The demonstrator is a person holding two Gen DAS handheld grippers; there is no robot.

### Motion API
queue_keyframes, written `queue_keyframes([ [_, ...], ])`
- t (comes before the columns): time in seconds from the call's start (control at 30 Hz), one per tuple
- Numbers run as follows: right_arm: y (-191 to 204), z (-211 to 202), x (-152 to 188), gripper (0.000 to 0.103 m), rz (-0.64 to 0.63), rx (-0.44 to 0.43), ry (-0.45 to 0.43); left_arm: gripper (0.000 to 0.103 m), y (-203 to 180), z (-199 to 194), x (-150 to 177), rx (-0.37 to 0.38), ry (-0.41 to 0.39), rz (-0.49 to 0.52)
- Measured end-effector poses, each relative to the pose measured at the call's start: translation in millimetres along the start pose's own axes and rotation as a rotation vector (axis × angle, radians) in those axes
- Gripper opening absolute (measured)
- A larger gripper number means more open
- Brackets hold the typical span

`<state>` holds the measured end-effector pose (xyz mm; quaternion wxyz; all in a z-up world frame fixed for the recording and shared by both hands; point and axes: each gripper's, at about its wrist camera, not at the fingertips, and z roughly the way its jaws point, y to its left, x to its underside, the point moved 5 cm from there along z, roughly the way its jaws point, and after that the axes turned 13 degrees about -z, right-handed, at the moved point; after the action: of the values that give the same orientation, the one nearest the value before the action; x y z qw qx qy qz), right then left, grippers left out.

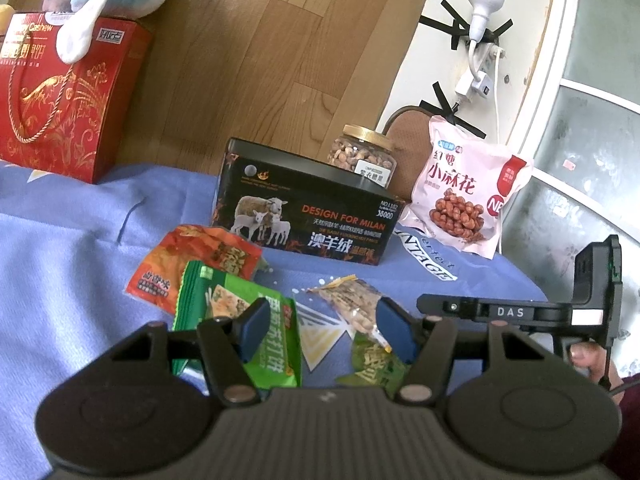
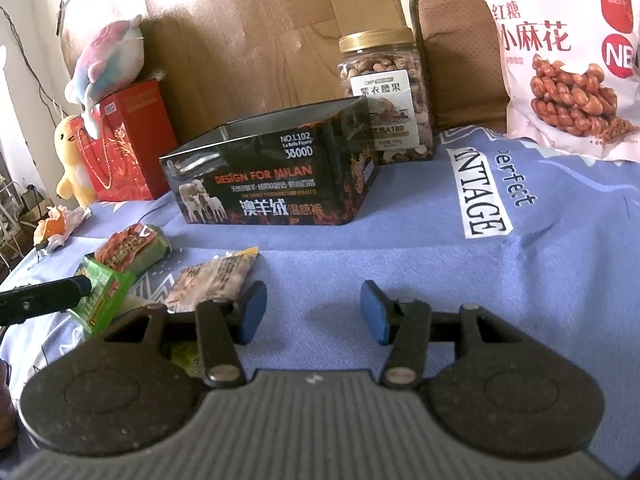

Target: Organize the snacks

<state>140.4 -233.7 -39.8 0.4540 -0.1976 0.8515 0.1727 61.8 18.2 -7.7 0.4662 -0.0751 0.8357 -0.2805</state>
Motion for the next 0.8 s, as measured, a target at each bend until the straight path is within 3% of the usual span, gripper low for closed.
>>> queue_keyframes([
  [0.8,1.4,-2.4,-0.3,0.055,-0.007,-0.013,-0.013,0.06,-1.6,1.1,0.5,-0.005,0.005,0.013],
])
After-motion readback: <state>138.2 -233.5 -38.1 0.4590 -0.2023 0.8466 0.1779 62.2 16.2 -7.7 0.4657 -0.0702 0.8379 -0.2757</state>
